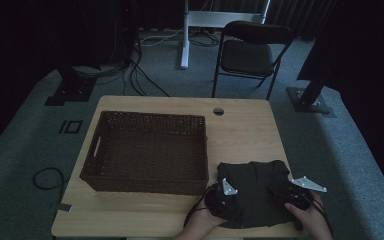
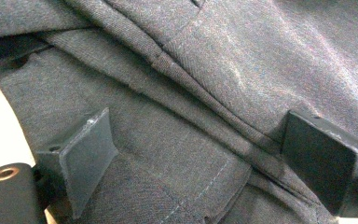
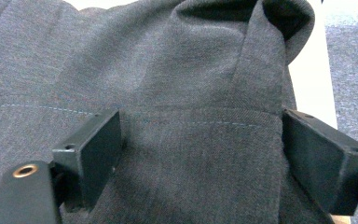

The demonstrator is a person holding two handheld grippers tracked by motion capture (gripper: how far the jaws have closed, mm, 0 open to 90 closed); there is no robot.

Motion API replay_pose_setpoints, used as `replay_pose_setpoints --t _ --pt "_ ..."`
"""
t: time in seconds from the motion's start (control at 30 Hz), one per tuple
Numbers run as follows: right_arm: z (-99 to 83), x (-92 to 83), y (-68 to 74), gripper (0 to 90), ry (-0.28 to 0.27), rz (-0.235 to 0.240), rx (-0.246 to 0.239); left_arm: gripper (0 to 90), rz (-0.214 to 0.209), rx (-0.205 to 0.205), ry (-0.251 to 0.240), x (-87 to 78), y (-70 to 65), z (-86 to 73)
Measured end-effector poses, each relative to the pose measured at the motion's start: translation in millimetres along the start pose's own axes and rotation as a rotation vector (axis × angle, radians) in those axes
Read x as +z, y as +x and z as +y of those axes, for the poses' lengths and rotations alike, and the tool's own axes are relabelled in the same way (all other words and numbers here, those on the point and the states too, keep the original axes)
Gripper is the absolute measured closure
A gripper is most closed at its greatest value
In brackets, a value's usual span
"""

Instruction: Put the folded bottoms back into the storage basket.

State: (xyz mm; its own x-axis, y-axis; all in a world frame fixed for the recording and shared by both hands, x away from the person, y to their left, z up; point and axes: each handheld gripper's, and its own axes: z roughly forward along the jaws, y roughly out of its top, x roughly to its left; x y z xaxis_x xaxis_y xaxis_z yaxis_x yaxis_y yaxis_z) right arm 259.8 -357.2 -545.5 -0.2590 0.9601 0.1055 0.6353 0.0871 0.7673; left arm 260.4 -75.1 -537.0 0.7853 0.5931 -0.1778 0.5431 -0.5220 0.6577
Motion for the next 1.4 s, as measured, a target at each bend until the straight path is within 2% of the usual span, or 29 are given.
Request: replay_pose_setpoints --t 0.07,0.13,0.2,0.3,0.37,0.43,0.47,0.53,0.63,0.7,0.77,0.9,1.07,1.13,1.2,1.23,1.4 --pt "0.4 -0.2 1.2 18.8 0.01 0.003 -0.011 13.5 -0.013 0.009 0.0 1.7 -0.5 1.0" --pt "2.1 -1.3 1.8 27.6 0.022 0.024 -0.019 15.0 -0.017 0.019 0.003 3.0 -0.8 2.8" --pt "4.6 -2.4 3.0 36.2 0.033 0.037 -0.03 17.4 -0.018 0.045 0.012 4.0 -1.5 4.4" --pt "7.2 -3.7 7.5 50.2 0.034 0.04 -0.077 24.9 -0.025 0.076 0.019 4.6 -1.3 6.9" --pt "7.7 -3.9 10.0 57.2 0.02 0.027 -0.08 35.1 -0.061 0.074 0.015 5.5 -0.7 9.1" --pt "6.9 -2.8 12.9 61.5 -0.003 0.014 -0.086 52.9 -0.123 0.047 0.015 7.6 1.2 11.7" --pt "6.3 -2.3 14.9 63.1 -0.014 0.01 -0.091 57.6 -0.135 0.031 0.01 8.6 1.0 12.7" --pt "6.4 -2.3 17.4 65.4 -0.02 -0.003 -0.098 62.3 -0.125 0.039 -0.004 9.1 -2.0 13.1" --pt "7.6 -4.1 21.1 68.7 -0.024 -0.025 -0.106 65.0 -0.117 0.045 -0.019 7.1 -3.4 12.4" --pt "9.6 -6.2 21.1 70.0 -0.028 -0.025 -0.084 66.3 -0.122 0.033 -0.028 4.3 -1.5 12.1" --pt "11.3 -7.7 20.7 70.2 -0.029 -0.021 -0.081 67.3 -0.11 0.035 -0.042 0.8 -2.1 12.8" --pt "15.0 -12.7 19.6 70.7 -0.03 -0.027 -0.061 68.8 -0.117 0.037 -0.062 -5.3 -2.9 18.0" --pt "19.8 -22.3 17.1 71.4 -0.044 -0.017 -0.027 69.1 -0.115 0.055 -0.077 -12.9 -5.1 26.9" --pt "21.7 -25.5 16.4 71.5 -0.053 -0.014 -0.028 69.1 -0.118 0.074 -0.074 -15.5 -5.8 31.0" --pt "23.8 -28.5 16.6 71.6 -0.06 -0.018 -0.042 69.1 -0.12 0.072 -0.079 -18.1 -6.4 34.6" --pt "25.1 -29.8 16.7 71.7 -0.059 -0.018 -0.04 69.1 -0.117 0.088 -0.075 -19.8 -6.6 36.8" --pt "31.2 -36.1 17.1 72.4 -0.077 -0.013 -0.027 69.4 -0.113 0.107 -0.09 -28.7 -8.9 46.8"
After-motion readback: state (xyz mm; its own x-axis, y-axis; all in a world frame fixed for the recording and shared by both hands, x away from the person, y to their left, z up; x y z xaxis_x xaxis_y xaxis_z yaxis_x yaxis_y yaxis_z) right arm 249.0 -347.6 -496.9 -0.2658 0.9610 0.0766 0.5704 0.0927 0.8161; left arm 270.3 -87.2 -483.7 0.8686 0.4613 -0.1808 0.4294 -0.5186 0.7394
